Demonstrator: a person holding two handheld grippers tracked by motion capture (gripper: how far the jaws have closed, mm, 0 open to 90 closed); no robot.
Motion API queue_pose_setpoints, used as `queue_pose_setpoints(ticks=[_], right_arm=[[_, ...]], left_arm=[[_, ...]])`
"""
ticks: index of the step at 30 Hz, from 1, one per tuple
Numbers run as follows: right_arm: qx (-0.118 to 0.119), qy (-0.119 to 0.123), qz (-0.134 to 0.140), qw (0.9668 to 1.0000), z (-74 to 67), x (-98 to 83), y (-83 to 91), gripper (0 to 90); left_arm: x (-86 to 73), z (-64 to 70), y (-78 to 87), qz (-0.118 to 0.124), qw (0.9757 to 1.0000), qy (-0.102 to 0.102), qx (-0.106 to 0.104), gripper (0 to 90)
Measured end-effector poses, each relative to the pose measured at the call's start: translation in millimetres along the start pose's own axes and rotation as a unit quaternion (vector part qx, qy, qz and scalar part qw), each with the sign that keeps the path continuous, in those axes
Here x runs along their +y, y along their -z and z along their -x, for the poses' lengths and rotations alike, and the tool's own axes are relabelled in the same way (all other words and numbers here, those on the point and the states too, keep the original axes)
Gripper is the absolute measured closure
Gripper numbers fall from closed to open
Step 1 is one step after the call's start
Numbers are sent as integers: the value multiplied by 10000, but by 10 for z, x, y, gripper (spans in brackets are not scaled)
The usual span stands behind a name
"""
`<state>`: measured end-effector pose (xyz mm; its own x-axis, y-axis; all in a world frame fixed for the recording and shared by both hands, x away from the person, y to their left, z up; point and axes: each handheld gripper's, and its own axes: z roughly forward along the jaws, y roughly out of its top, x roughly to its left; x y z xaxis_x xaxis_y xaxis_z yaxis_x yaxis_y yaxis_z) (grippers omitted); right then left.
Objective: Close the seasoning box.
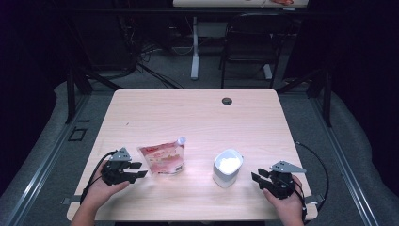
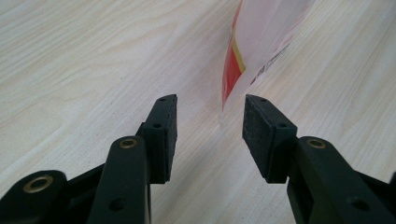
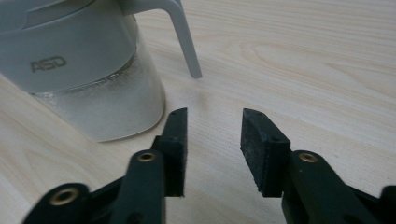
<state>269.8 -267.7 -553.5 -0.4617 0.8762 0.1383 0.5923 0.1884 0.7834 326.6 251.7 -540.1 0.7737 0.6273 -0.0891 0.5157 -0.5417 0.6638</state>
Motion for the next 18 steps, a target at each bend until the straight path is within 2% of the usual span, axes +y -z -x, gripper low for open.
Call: queue_pose_setpoints(ticks=[3,7,18], right_arm=[[-74,-33,24,10000,5,-10,-11,537],[-173,-21,96,9998,15,-30,-42,463],[-342,11,-18,9994,40,-63,-80,419]], left_arm=[[-8,-7,-11,25,10000,37,-8,540],[-11,-17,-21,-2,10000,-12,78,519],[-30,-57,-21,77,9998,16,189,465]])
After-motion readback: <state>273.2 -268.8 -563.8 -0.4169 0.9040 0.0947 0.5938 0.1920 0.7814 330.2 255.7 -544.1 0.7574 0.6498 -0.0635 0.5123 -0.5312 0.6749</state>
